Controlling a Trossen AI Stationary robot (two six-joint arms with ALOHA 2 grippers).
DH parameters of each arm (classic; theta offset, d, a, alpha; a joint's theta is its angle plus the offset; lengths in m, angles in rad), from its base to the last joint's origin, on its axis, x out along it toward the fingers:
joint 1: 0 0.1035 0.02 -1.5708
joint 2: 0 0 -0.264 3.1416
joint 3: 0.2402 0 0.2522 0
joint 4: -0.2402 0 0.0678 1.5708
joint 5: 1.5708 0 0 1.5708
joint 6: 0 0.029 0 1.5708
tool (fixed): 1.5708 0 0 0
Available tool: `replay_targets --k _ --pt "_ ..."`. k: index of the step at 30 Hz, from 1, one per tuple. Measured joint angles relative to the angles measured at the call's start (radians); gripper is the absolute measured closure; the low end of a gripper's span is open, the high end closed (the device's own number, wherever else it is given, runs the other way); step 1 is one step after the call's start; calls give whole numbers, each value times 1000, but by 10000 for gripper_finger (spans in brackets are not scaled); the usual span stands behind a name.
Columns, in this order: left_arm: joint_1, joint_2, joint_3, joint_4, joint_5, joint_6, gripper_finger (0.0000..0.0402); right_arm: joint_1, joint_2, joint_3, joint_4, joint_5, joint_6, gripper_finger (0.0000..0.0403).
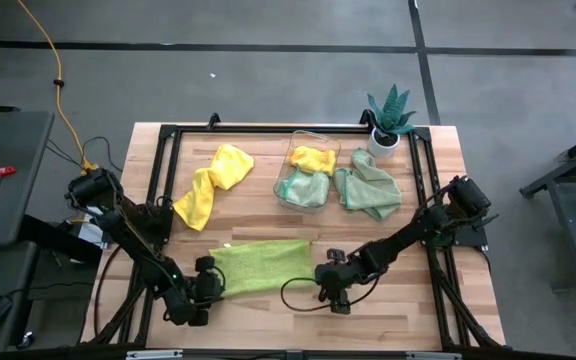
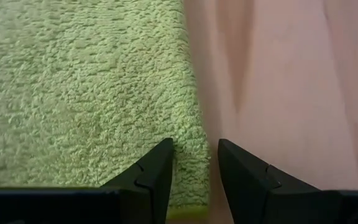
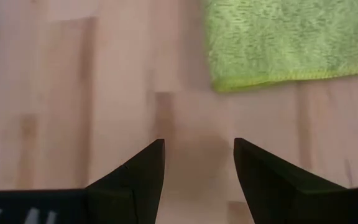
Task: Fold microfiber towels
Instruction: Fold the green towel
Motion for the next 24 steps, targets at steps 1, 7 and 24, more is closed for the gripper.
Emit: replay_targets --k 1,7,24 --pt "0 -15 -1 -8 3 18 284 0 0 14 -10 0 -8 220" --pt "2 -92 0 -92 29 86 284 -3 0 85 -54 45 -106 220" --pt "1 -32 5 -97 116 157 284 -3 0 94 -51 135 -132 220"
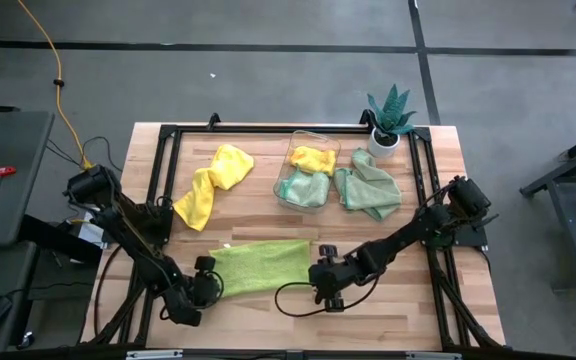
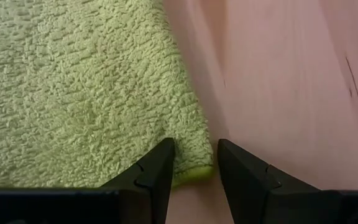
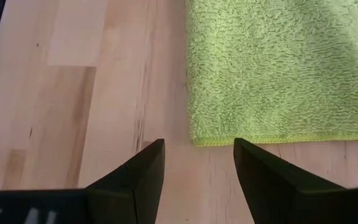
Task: Fold microfiber towels
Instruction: Fold the green towel
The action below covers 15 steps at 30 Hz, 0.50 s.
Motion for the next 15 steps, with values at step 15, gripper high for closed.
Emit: replay_targets --k 15 --pt "-1 8 -1 -4 -31 -13 284 0 34 -1 112 0 -245 220"
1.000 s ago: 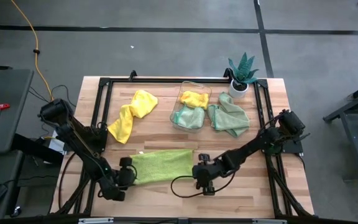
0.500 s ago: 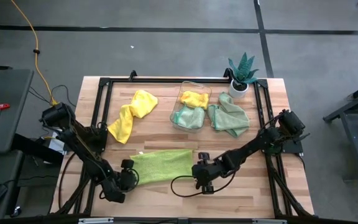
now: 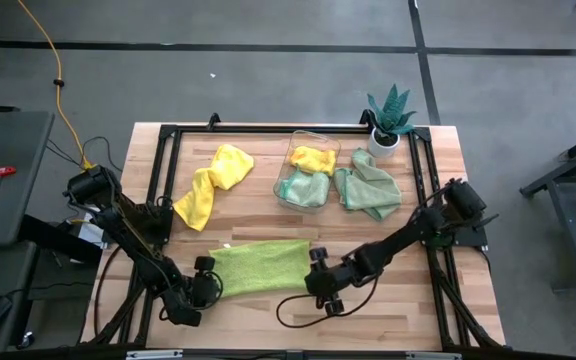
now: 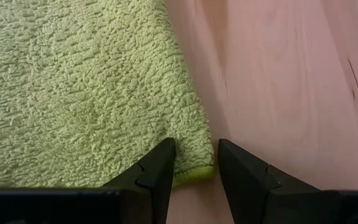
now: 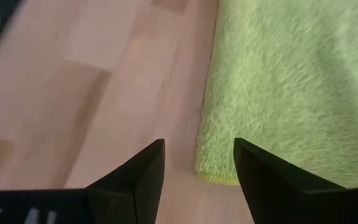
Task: Fold microfiber towels
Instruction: Fold the green towel
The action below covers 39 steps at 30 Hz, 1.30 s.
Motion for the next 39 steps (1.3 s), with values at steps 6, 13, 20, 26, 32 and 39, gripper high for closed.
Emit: replay_targets --k 6,13,20,26,32,39 --pt "0 1 0 0 -3 0 284 0 77 0 48 57 9 220" --pt "1 1 -1 3 -2 -25 284 6 96 2 38 65 38 230" --pt "3 3 6 6 -18 -120 329 18 95 3 16 84 151 327" --pt "3 4 10 30 2 -225 395 21 79 3 -24 86 345 392" --pt "3 -10 11 119 54 -304 398 22 -2 1 -94 -23 448 399" --pt "3 -92 12 96 33 -392 400 -27 -95 1 -142 -121 528 402"
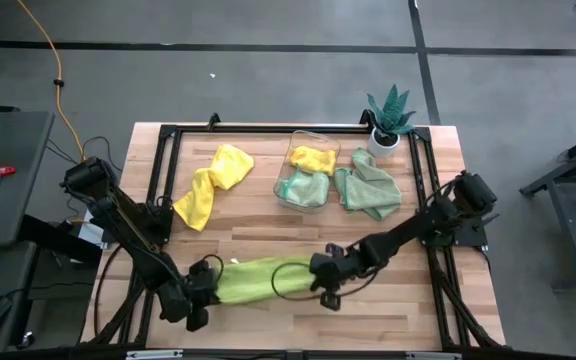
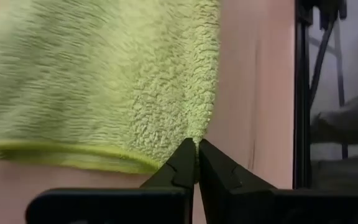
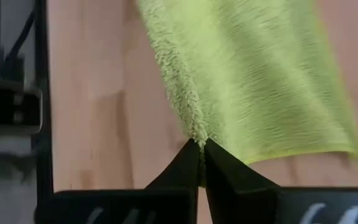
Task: Fold microfiber towels
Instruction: Fold the green towel
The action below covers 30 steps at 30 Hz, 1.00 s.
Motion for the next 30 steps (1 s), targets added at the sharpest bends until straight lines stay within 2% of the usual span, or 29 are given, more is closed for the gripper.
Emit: replay_targets --k 7,13,20,27,30 --pt "55 -74 -1 -122 -59 -127 400 -85 -11 0 -4 6 57 402" --pt "116 -135 -1 -170 -74 -158 401 -128 -11 0 -17 28 76 402" --pt "149 -158 0 -350 -104 -283 401 -123 -11 -1 -114 70 169 403" --pt "149 -158 0 -386 -121 -296 401 -102 -11 -3 -125 177 226 403" --pt "149 -157 0 -393 -132 -296 398 -102 -11 -3 -124 189 248 403"
